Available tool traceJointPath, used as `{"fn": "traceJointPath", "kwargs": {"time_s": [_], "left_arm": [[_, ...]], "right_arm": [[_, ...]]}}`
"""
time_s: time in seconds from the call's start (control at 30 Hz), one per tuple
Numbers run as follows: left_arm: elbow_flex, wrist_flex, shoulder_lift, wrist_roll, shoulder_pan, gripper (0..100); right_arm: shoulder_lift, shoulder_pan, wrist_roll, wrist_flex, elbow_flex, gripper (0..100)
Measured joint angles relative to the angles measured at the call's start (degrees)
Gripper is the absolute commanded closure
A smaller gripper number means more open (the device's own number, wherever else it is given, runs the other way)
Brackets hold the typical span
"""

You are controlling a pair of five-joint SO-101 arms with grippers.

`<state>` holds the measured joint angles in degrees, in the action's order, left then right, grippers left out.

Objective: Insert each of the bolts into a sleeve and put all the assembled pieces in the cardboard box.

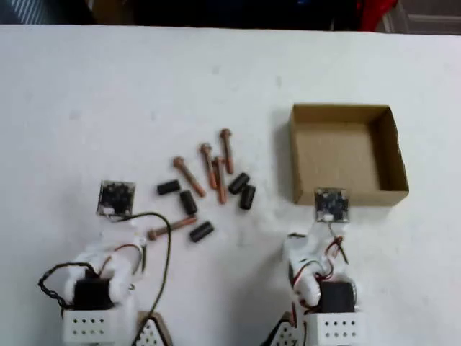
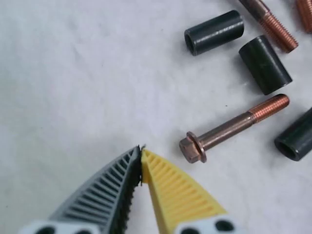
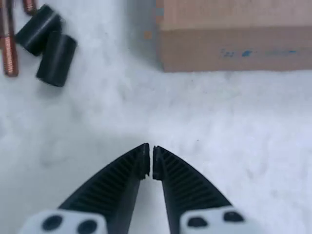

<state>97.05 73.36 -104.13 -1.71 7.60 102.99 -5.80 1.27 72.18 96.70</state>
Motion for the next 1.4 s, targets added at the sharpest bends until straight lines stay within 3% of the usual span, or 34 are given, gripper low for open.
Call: {"fn": "traceJointPath", "kwargs": {"time_s": [1.4], "left_arm": [[0.0, 0.0, 0.0, 0.0, 0.0, 98]], "right_arm": [[0.0, -0.5, 0.0, 0.2, 0.0, 98.1]]}}
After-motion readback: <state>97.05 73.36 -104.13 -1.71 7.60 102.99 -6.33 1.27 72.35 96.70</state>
